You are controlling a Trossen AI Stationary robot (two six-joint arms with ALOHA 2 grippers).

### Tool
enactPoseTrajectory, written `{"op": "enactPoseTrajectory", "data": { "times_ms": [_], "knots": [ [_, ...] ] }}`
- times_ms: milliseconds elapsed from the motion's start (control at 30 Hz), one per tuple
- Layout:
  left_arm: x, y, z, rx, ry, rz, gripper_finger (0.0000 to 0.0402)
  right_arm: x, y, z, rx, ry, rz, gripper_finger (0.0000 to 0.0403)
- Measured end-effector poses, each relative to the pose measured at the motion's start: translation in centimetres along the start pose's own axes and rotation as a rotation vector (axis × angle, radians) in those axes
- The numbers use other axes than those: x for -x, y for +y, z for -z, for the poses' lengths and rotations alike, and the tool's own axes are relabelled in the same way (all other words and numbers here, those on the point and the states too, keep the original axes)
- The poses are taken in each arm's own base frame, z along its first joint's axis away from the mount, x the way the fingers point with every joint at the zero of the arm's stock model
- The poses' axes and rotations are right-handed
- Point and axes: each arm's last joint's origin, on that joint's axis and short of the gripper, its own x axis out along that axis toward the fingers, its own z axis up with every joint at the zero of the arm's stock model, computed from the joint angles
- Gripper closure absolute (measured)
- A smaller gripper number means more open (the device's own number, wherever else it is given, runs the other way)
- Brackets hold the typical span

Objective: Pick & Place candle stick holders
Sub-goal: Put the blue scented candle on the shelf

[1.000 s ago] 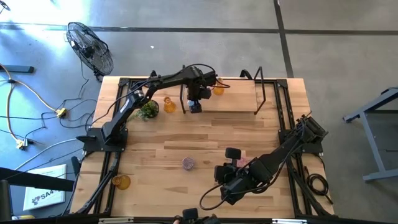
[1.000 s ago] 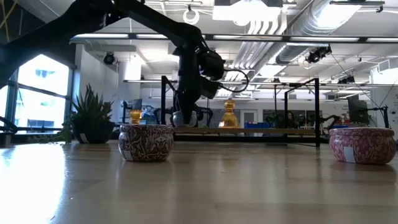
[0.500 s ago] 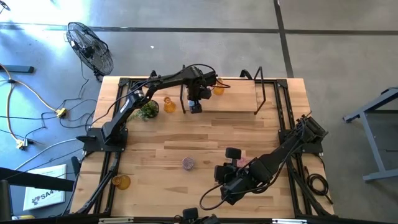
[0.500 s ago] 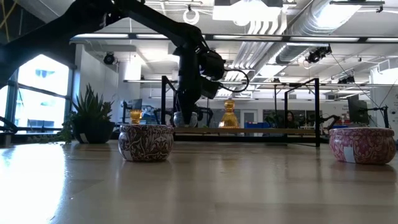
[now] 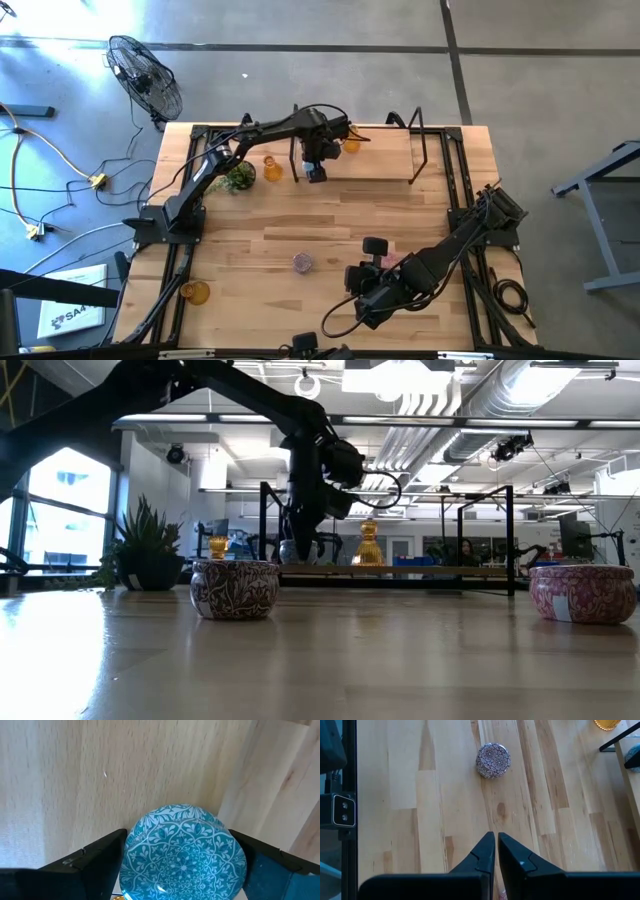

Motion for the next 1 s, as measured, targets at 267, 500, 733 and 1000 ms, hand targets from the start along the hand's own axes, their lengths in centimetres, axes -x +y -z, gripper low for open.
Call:
{"op": "enactPoseTrajectory", "data": {
  "times_ms": [267,500,733,1000],
  "knots": [
    [0.00,0.05,-0.01,0.004,-0.002,-0.003,0.0069,0.00,0.00,0.00,0.000,0.000,0.000,0.0387],
    [0.00,-0.16,-0.06,-0.007,-0.001,-0.005,0.0068,0.00,-0.01,0.03,0.002,0.002,0.002,0.0386],
    [-0.08,-0.52,-0.19,-0.015,0.015,-0.070,0.0068,0.01,-0.04,0.07,0.004,0.006,0.005,0.0387],
    [-0.09,-0.53,-0.22,-0.016,0.019,-0.097,0.0068,0.00,-0.05,0.07,0.003,0.006,0.005,0.0386]
  ]
}}
